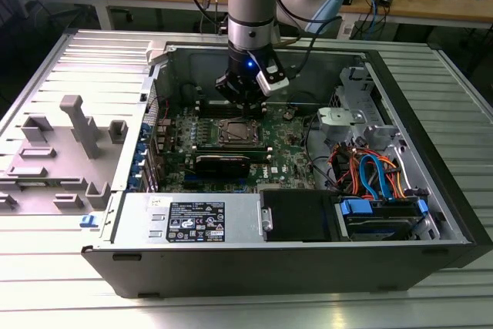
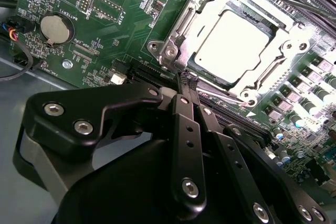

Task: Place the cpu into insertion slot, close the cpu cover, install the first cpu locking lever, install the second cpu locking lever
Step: 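Install the first cpu locking lever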

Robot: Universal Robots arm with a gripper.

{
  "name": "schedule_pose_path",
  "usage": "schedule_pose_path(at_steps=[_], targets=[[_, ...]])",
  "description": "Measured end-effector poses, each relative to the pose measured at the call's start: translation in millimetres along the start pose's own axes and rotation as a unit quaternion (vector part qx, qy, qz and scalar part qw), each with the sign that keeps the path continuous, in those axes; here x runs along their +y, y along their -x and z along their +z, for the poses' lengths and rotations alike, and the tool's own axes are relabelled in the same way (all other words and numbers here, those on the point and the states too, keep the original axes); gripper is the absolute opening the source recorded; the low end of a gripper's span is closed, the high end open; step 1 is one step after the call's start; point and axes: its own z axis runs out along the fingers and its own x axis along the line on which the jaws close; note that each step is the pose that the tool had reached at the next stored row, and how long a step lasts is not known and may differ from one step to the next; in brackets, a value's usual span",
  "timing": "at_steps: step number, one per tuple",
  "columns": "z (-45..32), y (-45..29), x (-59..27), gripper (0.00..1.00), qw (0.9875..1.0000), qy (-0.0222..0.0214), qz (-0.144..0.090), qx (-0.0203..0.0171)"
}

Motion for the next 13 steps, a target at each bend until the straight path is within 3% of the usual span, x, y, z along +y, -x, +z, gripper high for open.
schedule_pose_path(at_steps=[13], targets=[[0.8, -1.4, 1.9, 0.11, 1.0, 0.0, 0.0, 0.0]])
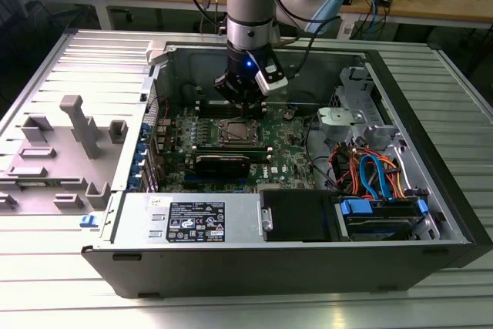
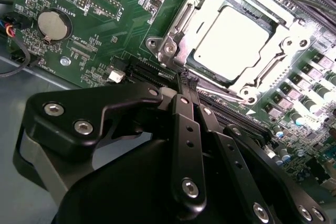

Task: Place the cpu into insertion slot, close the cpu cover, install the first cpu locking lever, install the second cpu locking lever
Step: 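Install the first cpu locking lever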

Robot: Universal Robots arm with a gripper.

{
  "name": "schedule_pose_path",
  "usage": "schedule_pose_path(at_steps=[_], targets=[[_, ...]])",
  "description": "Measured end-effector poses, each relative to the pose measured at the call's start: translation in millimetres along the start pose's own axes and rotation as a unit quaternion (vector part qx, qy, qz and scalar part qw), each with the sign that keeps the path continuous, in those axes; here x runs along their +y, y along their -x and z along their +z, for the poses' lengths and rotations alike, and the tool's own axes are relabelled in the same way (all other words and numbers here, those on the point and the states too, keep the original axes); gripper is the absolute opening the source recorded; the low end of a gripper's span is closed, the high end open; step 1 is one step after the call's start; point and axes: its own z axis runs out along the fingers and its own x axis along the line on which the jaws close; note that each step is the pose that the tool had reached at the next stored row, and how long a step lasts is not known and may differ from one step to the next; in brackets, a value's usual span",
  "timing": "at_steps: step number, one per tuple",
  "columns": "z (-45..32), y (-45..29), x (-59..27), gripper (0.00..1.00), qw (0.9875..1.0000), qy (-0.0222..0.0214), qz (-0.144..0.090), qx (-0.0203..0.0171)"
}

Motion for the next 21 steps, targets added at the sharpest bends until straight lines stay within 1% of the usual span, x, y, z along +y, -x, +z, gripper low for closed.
schedule_pose_path(at_steps=[12, 21], targets=[[0.3, 0.1, -0.3, 0.11, 1.0, 0.0, 0.0, 0.0], [2.3, 2.1, -5.5, 0.11, 1.0, 0.0001, 0.0, 0.0001]])
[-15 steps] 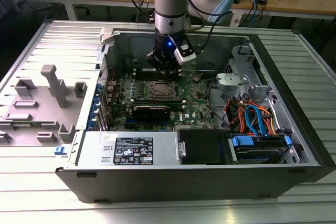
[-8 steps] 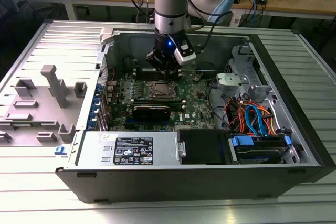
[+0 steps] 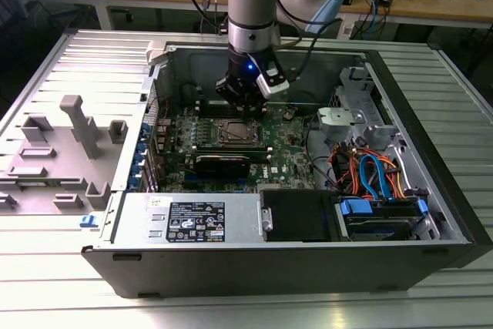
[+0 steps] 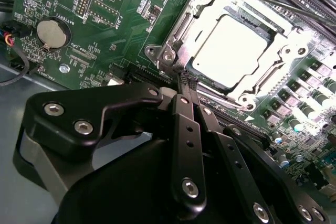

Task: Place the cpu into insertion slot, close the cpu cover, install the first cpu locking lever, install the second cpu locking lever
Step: 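Install the first cpu locking lever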

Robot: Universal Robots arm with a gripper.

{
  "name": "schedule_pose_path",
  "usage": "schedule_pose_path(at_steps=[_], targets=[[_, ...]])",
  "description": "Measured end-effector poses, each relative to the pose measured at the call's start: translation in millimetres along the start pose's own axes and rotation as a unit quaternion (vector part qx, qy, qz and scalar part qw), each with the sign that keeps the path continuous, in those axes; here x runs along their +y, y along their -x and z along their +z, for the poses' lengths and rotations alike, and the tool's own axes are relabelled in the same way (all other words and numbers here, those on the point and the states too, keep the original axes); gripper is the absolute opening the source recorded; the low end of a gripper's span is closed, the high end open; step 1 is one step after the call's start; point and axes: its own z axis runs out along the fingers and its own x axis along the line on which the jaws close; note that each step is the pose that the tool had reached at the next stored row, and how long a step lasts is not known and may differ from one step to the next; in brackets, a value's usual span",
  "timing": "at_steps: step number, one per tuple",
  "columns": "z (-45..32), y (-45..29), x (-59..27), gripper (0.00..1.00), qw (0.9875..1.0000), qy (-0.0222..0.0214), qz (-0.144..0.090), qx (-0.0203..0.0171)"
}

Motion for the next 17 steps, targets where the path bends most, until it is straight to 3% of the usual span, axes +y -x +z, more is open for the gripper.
schedule_pose_path(at_steps=[17], targets=[[4.5, 0.6, -0.6, 0.11, 1.0, -0.0001, 0.0, 0.0001]])
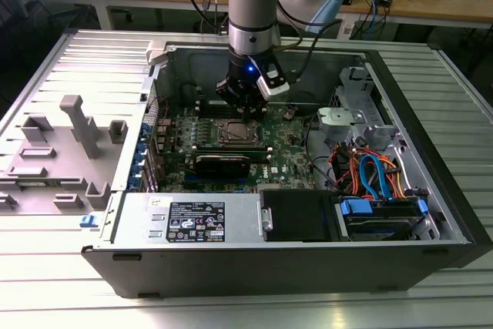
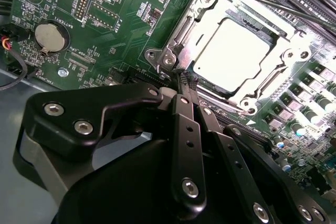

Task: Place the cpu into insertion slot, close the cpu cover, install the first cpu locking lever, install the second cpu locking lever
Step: 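Install the first cpu locking lever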

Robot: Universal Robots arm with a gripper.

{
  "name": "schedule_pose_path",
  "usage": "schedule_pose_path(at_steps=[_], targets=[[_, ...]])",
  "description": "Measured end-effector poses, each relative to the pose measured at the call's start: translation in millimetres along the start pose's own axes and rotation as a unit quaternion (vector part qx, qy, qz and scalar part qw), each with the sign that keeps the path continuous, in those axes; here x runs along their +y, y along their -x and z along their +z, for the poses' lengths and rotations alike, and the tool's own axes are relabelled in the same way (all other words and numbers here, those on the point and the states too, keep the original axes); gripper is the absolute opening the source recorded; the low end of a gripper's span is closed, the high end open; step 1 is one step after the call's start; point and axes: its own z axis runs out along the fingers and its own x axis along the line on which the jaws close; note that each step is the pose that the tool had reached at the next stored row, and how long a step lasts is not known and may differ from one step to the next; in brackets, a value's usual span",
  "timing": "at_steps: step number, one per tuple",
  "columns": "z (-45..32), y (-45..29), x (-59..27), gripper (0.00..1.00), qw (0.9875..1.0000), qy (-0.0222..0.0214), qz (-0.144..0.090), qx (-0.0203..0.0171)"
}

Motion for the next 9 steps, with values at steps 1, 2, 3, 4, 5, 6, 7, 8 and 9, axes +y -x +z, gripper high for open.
schedule_pose_path(at_steps=[1, 2, 3, 4, 5, 6, 7, 8, 9], targets=[[0.1, 0.0, 0.0, 0.11, 1.0, 0.0, 0.0, 0.0], [0.1, 0.0, 0.0, 0.11, 1.0, -0.0001, 0.0, 0.0], [0.2, 0.0, 0.0, 0.11, 1.0, 0.0, 0.0, 0.0], [0.2, 0.0, 0.0, 0.11, 1.0, 0.0, 0.0, -0.0001], [0.3, 0.0, 0.0, 0.11, 1.0, 0.0001, 0.0, 0.0], [0.4, 0.0, 0.0, 0.11, 1.0, 0.0002, 0.0, 0.0], [0.7, 0.0, -0.1, 0.11, 1.0, 0.0004, 0.0, 0.0], [1.0, 0.0, 0.0, 0.11, 1.0, 0.0006, 0.0, 0.0], [1.3, 0.0, 0.0, 0.11, 1.0, 0.0009, 0.0, 0.0]])
